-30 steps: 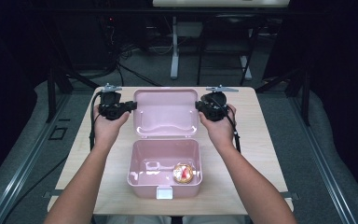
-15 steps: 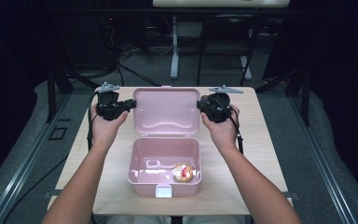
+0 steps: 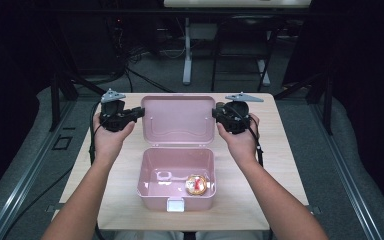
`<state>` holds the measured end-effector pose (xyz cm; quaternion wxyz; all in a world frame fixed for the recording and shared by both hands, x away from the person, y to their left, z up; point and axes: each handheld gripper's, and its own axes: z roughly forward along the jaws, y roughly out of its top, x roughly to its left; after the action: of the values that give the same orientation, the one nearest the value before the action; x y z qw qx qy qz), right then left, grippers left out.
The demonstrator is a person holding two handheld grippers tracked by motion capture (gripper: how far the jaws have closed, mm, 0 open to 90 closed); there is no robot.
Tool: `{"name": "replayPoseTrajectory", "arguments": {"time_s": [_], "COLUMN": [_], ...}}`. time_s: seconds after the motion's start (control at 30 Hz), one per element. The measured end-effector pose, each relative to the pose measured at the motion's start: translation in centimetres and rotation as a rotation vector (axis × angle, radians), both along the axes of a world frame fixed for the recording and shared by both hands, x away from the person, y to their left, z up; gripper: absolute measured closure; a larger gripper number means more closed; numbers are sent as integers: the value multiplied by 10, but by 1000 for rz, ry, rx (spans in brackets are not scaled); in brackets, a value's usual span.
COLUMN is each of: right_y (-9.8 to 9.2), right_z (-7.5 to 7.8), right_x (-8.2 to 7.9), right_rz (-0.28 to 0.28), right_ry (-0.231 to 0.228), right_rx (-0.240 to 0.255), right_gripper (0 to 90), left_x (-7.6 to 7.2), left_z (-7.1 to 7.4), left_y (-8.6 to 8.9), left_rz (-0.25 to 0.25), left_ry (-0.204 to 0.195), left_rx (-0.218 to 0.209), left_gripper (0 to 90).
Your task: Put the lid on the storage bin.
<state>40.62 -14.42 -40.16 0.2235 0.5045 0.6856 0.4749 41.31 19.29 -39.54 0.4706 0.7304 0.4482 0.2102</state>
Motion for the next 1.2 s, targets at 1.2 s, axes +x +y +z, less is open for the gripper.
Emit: {"name": "replayPoseTrajectory", "arguments": {"time_s": [1.2], "right_y": [-3], "right_z": [10], "right_x": [-28], "right_rz": [52], "right_ry": [-25], "right_rx": [6], "right_gripper": [853], "left_x": [-32], "left_z": [8], "left_y": [9], "left_rz": [-36], "left_ry": [-37], "left_rx": [-12], "left_gripper": [848]}}
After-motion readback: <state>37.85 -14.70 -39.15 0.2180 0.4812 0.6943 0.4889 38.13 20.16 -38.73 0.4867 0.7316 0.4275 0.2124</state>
